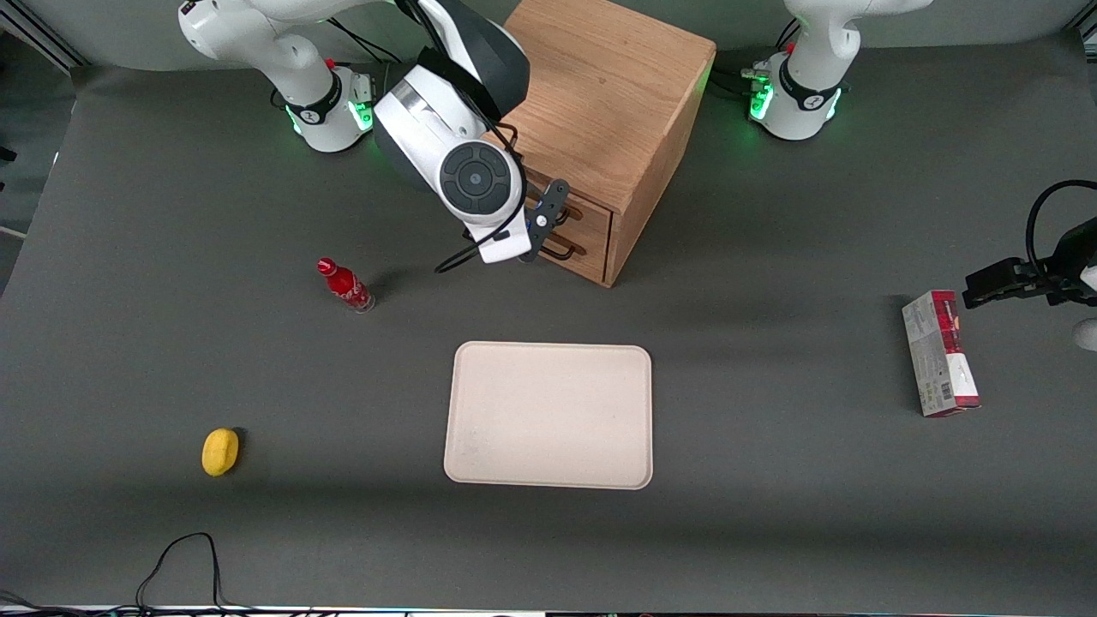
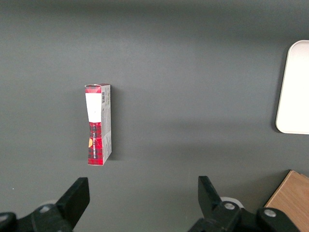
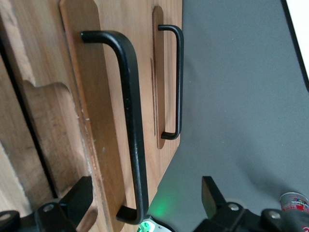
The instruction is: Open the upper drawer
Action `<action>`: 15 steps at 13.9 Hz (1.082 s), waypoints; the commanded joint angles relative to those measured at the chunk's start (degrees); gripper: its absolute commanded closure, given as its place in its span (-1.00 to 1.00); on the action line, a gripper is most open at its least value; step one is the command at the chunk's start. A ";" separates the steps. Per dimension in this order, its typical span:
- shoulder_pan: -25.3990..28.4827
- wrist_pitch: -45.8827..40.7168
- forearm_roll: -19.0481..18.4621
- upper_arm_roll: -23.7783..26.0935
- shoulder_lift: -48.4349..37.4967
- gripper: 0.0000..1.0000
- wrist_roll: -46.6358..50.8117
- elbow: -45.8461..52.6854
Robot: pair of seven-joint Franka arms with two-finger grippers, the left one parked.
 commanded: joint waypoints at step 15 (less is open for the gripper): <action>-2.32 -0.06 0.87 -0.62 4.22 -1.00 -0.96 6.26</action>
